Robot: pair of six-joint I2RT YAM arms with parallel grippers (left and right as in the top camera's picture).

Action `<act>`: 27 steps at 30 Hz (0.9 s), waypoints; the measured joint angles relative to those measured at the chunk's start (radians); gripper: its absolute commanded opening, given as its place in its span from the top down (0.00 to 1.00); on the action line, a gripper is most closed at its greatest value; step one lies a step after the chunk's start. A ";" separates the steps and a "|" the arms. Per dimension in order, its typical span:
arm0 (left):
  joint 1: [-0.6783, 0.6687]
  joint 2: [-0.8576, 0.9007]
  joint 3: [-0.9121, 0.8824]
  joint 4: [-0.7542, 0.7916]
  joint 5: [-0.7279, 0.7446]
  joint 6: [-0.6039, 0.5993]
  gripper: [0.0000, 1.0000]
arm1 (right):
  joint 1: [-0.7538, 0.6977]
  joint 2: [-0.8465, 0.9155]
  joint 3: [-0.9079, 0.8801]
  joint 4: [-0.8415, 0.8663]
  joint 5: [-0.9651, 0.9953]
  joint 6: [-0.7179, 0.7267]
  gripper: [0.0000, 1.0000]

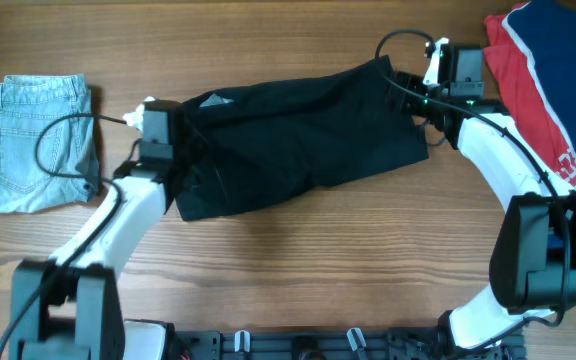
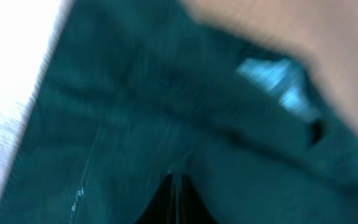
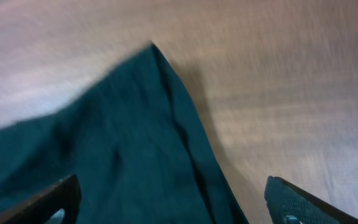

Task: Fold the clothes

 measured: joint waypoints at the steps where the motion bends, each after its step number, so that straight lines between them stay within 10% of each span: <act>1: -0.019 0.032 0.000 -0.016 0.003 0.000 0.94 | 0.000 0.007 -0.002 -0.023 0.010 -0.009 0.00; 8: -0.064 0.084 0.000 -0.104 0.012 0.000 0.88 | 0.000 0.113 -0.003 -0.147 0.018 -0.030 0.03; 12: -0.066 0.085 0.000 -0.168 0.012 0.000 0.87 | 0.000 0.154 0.001 -0.156 -0.014 -0.062 0.91; 13: -0.066 0.085 0.000 -0.180 0.012 0.000 0.86 | -0.002 0.155 0.002 -0.181 -0.019 -0.064 0.96; 27: -0.066 0.086 0.004 -0.296 0.011 0.073 0.88 | 0.032 0.095 -0.049 -0.731 0.042 0.256 0.96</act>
